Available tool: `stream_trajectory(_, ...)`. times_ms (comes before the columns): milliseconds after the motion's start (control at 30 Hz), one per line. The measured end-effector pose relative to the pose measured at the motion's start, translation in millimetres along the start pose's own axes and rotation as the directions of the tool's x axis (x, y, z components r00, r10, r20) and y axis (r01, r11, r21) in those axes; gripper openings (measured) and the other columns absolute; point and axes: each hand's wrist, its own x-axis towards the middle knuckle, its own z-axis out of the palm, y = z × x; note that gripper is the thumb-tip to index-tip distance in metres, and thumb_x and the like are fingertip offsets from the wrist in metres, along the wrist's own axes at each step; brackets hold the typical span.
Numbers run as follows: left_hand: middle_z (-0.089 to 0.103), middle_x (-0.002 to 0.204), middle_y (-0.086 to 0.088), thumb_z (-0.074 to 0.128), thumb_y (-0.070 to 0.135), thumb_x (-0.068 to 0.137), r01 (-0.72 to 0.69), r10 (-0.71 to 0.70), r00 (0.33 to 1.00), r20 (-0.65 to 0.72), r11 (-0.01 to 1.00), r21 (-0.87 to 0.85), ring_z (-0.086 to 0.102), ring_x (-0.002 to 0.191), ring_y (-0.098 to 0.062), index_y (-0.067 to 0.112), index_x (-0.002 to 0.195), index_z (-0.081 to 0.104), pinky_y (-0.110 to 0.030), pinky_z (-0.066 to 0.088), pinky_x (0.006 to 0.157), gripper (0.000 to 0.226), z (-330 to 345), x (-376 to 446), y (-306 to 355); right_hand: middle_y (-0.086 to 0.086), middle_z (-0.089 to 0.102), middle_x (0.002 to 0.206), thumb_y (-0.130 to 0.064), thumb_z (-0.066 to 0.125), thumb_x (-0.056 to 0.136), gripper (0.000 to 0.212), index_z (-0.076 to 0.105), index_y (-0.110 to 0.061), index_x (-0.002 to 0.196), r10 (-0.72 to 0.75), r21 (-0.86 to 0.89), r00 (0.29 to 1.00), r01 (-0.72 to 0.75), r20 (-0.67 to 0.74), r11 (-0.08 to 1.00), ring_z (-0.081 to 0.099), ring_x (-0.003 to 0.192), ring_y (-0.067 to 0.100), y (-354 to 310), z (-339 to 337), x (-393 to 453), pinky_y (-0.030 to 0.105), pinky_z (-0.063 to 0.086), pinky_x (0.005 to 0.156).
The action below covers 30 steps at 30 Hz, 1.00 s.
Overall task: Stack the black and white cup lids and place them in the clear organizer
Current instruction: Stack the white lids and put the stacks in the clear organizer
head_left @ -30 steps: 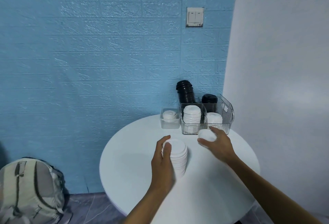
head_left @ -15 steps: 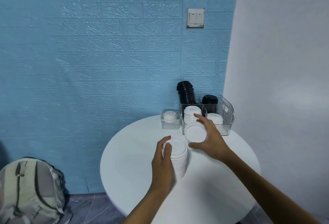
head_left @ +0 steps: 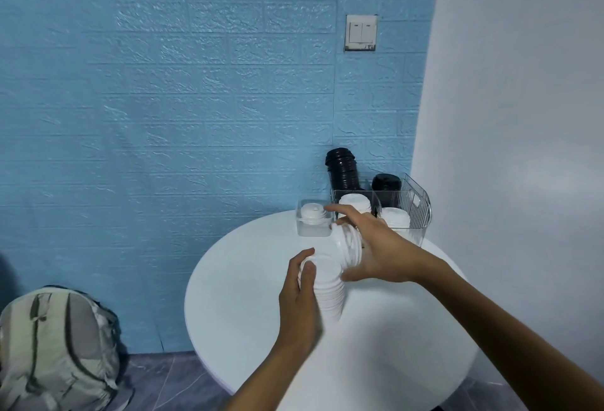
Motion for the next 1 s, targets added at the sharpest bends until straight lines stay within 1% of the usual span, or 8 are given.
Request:
stream_trajectory(167, 0.072, 0.117, 0.009, 0.05, 0.048, 0.094, 0.027, -0.027, 1.0, 0.002, 0.999, -0.033, 0.065, 0.113, -0.013, 0.036, 0.118, 0.066, -0.037, 0.048, 0.099, 0.031, 1.1, 1.9, -3.0, -0.011, 0.057, 0.128, -0.039, 0.098, 0.055, 0.098, 0.042, -0.05, 0.134, 0.041, 0.163, 0.997, -0.051, 0.061, 0.985, 0.051, 0.123, 0.005, -1.0, 3.7, 9.2, 0.032, 0.045, 0.108)
stream_trajectory(333, 0.068, 0.126, -0.01, 0.053, 0.055, 0.094, 0.078, -0.074, 0.997, 0.029, 0.987, -0.141, 0.058, 0.126, -0.039, 0.021, 0.127, 0.065, -0.067, 0.037, 0.112, 0.049, -1.6, 1.4, -5.2, -0.018, 0.061, 0.127, -0.051, 0.094, 0.057, 0.083, 0.055, -0.045, 0.131, 0.043, 0.166, 0.992, -0.063, 0.122, 0.984, 0.055, 0.118, 0.006, 1.2, 16.4, 15.2, 0.035, 0.046, 0.108)
stream_trajectory(433, 0.066, 0.134, -0.011, 0.05, 0.06, 0.094, 0.07, -0.066, 0.997, 0.033, 0.99, -0.122, 0.056, 0.131, -0.036, 0.021, 0.132, 0.064, -0.066, 0.034, 0.115, 0.056, -7.0, 0.7, -7.3, -0.014, 0.059, 0.129, -0.06, 0.091, 0.055, 0.085, 0.054, -0.05, 0.131, 0.061, 0.094, 0.987, -0.076, 0.146, 0.993, 0.053, 0.119, 0.009, 3.4, 15.9, 17.2, 0.035, 0.045, 0.108)
stream_trajectory(533, 0.063, 0.139, -0.007, 0.052, 0.06, 0.094, 0.03, -0.03, 1.0, -0.002, 0.997, -0.071, 0.054, 0.135, -0.031, 0.025, 0.136, 0.062, -0.063, 0.033, 0.117, 0.055, -8.4, 2.4, -6.7, -0.015, 0.055, 0.135, -0.056, 0.091, 0.061, 0.084, 0.052, -0.049, 0.136, 0.072, 0.013, 0.979, -0.076, 0.192, 0.997, 0.046, 0.122, 0.008, 1.9, 10.1, 17.8, 0.03, 0.04, 0.109)
stream_trajectory(600, 0.064, 0.138, 0.0, 0.054, 0.061, 0.092, 0.014, -0.014, 1.0, -0.022, 1.0, -0.015, 0.055, 0.134, -0.026, 0.032, 0.135, 0.062, -0.058, 0.036, 0.117, 0.052, -7.1, 3.8, -4.2, -0.016, 0.052, 0.141, -0.058, 0.089, 0.064, 0.087, 0.049, -0.047, 0.14, 0.074, -0.059, 0.97, -0.062, 0.23, 0.996, 0.041, 0.126, 0.008, -1.3, 9.3, 17.6, 0.031, 0.036, 0.111)
stream_trajectory(733, 0.068, 0.133, 0.002, 0.063, 0.059, 0.086, 0.034, -0.032, 0.999, 0.025, 0.997, -0.069, 0.061, 0.128, -0.024, 0.038, 0.132, 0.062, -0.057, 0.041, 0.114, 0.05, -5.1, 6.5, -7.1, -0.016, 0.05, 0.147, -0.065, 0.086, 0.061, 0.096, 0.044, -0.047, 0.145, 0.098, -0.112, 0.958, -0.07, 0.27, 0.991, 0.039, 0.134, 0.011, -0.6, 14.6, 16.8, 0.036, 0.034, 0.116)
stream_trajectory(900, 0.069, 0.13, -0.007, 0.064, 0.053, 0.086, 0.041, -0.034, 0.998, 0.053, 0.991, -0.131, 0.061, 0.126, -0.034, 0.034, 0.13, 0.063, -0.064, 0.039, 0.112, 0.048, -4.7, 6.4, -7.5, -0.011, 0.057, 0.13, -0.051, 0.093, 0.062, 0.095, 0.044, -0.04, 0.143, 0.118, -0.002, 0.967, -0.121, 0.224, 0.993, 0.051, 0.118, 0.01, 0.6, 5.7, 12.3, 0.026, 0.043, 0.103)
stream_trajectory(1000, 0.068, 0.13, -0.01, 0.063, 0.052, 0.087, 0.061, -0.051, 0.996, 0.071, 0.989, -0.133, 0.06, 0.125, -0.039, 0.033, 0.131, 0.062, -0.067, 0.038, 0.112, 0.048, -5.0, 7.8, -8.7, -0.004, 0.057, 0.122, -0.058, 0.092, 0.057, 0.086, 0.044, -0.045, 0.128, 0.142, -0.001, 0.973, -0.144, 0.184, 0.99, 0.05, 0.112, 0.015, -0.7, 4.1, 12.3, 0.028, 0.044, 0.093)
